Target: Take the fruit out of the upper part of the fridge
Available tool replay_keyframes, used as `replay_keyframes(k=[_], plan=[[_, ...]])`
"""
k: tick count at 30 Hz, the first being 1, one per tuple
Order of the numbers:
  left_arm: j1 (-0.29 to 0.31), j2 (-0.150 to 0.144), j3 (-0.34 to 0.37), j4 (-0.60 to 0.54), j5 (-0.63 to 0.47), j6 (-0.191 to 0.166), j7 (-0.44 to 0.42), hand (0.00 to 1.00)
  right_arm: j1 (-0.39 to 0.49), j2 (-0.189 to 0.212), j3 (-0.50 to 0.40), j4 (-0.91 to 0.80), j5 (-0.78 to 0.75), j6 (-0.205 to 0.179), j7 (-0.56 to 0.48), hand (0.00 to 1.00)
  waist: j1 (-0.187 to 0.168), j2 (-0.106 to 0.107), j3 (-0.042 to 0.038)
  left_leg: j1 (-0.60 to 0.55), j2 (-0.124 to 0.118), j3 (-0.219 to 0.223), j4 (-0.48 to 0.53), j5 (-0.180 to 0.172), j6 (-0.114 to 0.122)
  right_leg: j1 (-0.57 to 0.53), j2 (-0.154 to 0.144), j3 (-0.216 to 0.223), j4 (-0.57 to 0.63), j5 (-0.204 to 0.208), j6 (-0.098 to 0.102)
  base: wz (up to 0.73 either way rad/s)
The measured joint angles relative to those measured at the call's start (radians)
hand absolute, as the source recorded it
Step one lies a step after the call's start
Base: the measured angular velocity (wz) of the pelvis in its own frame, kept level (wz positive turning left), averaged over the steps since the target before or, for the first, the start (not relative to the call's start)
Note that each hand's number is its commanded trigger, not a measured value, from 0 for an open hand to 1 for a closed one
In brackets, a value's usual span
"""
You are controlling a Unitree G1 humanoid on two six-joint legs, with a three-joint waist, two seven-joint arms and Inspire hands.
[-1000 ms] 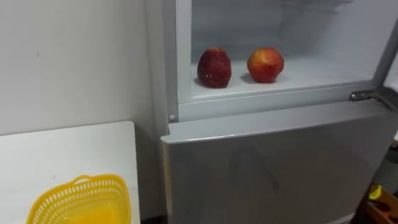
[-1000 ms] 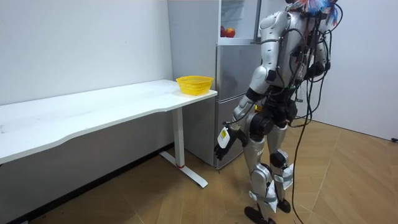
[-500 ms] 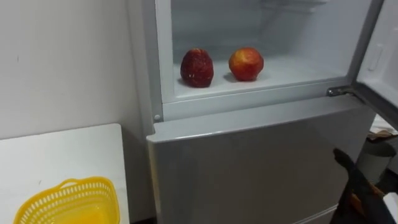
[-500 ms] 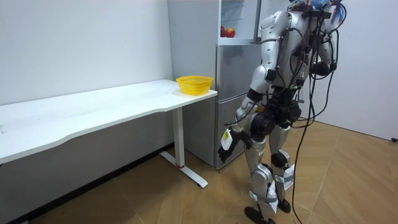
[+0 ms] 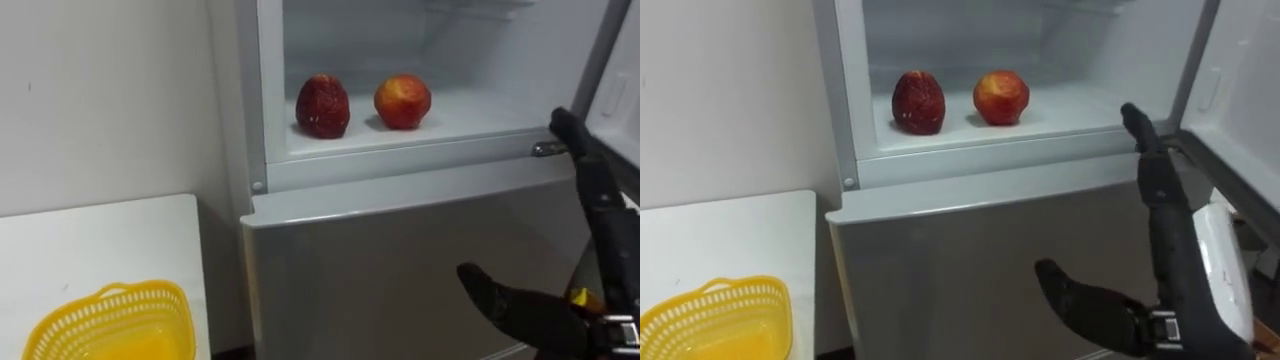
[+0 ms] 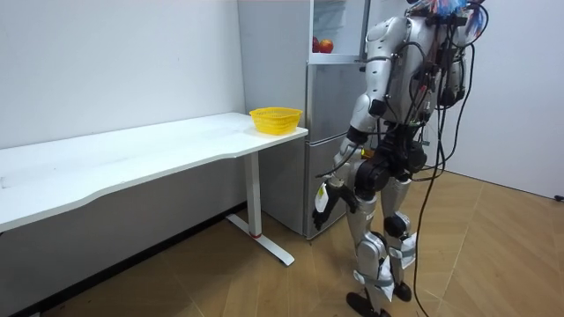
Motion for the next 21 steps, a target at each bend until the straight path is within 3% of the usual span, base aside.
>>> replay_keyframes(k=[8, 12, 15, 21], plan=[[-0.018, 0.0, 0.005, 0.029, 0.009, 0.011, -0.023, 0.0, -0.129, -0.037, -0.019, 0.069, -0.01, -0.035, -0.144, 0.0, 0.007, -0.015, 0.0131, -0.01, -0.002, -0.047, 0.02, 0.0, 0.0, 0.015, -0.009, -0.064, -0.001, 0.0, 0.0, 0.16], [-0.017, -0.002, 0.004, 0.026, 0.007, 0.017, -0.024, 0.0, -0.18, -0.041, -0.023, 0.098, -0.005, -0.035, -0.205, 0.0, 0.013, -0.018, 0.0114, -0.019, -0.003, -0.057, 0.024, 0.0, 0.0, 0.014, -0.011, -0.083, -0.006, 0.0, 0.0, 0.09], [-0.019, -0.002, 0.005, 0.02, 0.01, 0.022, -0.024, 0.0, -0.192, -0.047, -0.023, 0.098, 0.011, -0.034, -0.223, 0.0, 0.026, -0.023, 0.0042, -0.032, -0.005, -0.067, 0.034, 0.001, -0.001, 0.017, -0.012, -0.092, -0.018, 0.001, -0.002, 0.1], [-0.022, -0.001, 0.007, 0.008, 0.035, 0.038, -0.024, 0.0, -0.271, -0.12, -0.021, 0.183, 0.027, -0.031, -0.221, 0.0, 0.045, -0.033, 0.003, -0.024, -0.01, -0.086, 0.038, 0.001, 0.0, 0.032, -0.019, -0.107, -0.021, 0.001, -0.002, 0.08]])
